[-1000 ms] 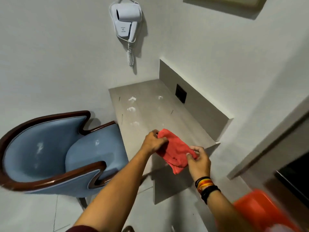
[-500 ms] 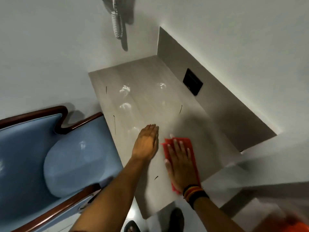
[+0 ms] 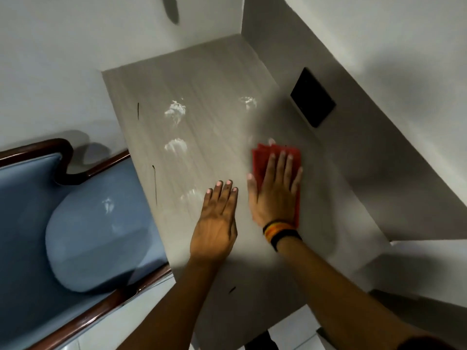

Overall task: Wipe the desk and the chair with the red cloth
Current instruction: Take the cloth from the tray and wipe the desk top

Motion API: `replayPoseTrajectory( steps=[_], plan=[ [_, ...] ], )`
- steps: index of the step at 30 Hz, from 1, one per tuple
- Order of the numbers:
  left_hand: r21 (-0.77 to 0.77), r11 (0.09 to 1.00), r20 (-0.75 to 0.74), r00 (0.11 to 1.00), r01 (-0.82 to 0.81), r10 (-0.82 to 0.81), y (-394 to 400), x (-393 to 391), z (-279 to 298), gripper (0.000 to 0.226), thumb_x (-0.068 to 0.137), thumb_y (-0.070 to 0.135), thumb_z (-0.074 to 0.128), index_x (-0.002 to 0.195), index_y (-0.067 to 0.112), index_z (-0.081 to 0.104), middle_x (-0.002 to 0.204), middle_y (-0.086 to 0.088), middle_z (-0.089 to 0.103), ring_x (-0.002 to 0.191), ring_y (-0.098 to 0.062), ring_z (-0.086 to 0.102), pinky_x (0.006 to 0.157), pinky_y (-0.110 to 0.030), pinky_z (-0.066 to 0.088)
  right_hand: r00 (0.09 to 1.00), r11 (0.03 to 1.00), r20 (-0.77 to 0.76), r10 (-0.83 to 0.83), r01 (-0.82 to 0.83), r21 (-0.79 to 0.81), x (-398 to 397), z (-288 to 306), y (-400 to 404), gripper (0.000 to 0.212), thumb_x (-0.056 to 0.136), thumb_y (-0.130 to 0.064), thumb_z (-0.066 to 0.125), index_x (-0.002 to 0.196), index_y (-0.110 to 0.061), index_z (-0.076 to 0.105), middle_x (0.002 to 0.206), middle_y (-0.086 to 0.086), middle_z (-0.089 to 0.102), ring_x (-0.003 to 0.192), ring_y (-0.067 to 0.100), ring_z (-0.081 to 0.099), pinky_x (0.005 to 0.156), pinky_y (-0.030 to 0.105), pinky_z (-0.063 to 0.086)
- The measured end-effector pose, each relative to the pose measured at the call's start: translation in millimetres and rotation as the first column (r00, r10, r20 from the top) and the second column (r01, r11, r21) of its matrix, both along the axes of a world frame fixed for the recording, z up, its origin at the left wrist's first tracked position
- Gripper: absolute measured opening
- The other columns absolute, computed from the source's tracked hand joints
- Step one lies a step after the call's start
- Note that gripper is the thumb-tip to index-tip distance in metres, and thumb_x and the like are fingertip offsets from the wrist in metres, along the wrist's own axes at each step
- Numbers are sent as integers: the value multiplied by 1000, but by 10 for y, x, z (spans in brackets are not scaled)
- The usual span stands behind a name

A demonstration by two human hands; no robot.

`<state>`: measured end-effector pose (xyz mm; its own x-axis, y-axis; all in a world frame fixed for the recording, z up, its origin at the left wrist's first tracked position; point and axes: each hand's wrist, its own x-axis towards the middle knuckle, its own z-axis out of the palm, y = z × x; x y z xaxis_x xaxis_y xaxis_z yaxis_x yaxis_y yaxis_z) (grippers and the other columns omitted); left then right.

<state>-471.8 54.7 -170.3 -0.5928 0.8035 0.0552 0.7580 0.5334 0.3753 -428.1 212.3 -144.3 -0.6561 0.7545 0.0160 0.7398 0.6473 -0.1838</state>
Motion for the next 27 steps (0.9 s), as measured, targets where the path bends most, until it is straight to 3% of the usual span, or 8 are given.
replayPoseTrajectory(
  steps=[3, 9, 14, 20, 23, 27],
  plan=[
    [9, 1000, 29, 1000, 1, -1, 8, -16, -3, 64, 100, 15, 37, 163, 9, 30, 172, -13, 27, 162, -28, 19, 131, -50, 23, 1000, 999, 19, 19, -18, -47, 249, -43, -200, 83, 101, -64, 23, 162, -9, 15, 170, 16, 15, 159, 32, 8, 127, 60, 7],
    [-3, 1000, 43, 999, -17, 17, 17, -10, -2, 65, 101, 17, 32, 165, 14, 25, 175, -7, 22, 163, -21, 13, 133, -45, 19, 999, 998, 0, 48, -48, -40, -231, -96, 327, 74, 102, -54, 23, 162, -11, 16, 171, 15, 17, 159, 31, 12, 127, 59, 10],
    [7, 999, 67, 997, -32, 31, 5, -18, -10, 66, 103, 20, 39, 166, 17, 21, 176, -4, 17, 163, -18, 9, 134, -42, 13, 998, 999, 54, 31, -33, 36, 591, -198, -477, 68, 104, -45, 18, 162, -10, 10, 171, 15, 13, 158, 33, 13, 127, 58, 14],
    [34, 997, 95, 994, -62, 59, 57, -6, -54, 66, 105, 24, 38, 167, 23, 15, 176, 3, 8, 163, -12, 0, 133, -32, -6, 996, 996, 75, 43, -48, 72, 506, -193, -593, 70, 97, -42, 26, 157, -6, 31, 165, 18, 31, 153, 39, 30, 121, 63, 27],
    [40, 998, 50, 998, -50, 48, 28, 3, -82, 67, 100, 24, 36, 166, 20, 24, 175, 0, 19, 162, -15, 11, 134, -34, 2, 997, 996, 11, 79, -80, 49, 112, -200, -227, 68, 99, -41, 26, 159, -9, 27, 167, 15, 29, 155, 34, 26, 125, 60, 22],
    [6, 1000, 55, 998, -13, 13, 9, -24, -50, 69, 98, 23, 30, 166, 20, 21, 175, -1, 18, 163, -16, 10, 134, -39, 12, 990, 992, -65, -123, 123, -4, -346, -130, 239, 72, 97, -38, 32, 160, -6, 20, 168, 17, 24, 157, 34, 18, 126, 59, 13]
  ],
)
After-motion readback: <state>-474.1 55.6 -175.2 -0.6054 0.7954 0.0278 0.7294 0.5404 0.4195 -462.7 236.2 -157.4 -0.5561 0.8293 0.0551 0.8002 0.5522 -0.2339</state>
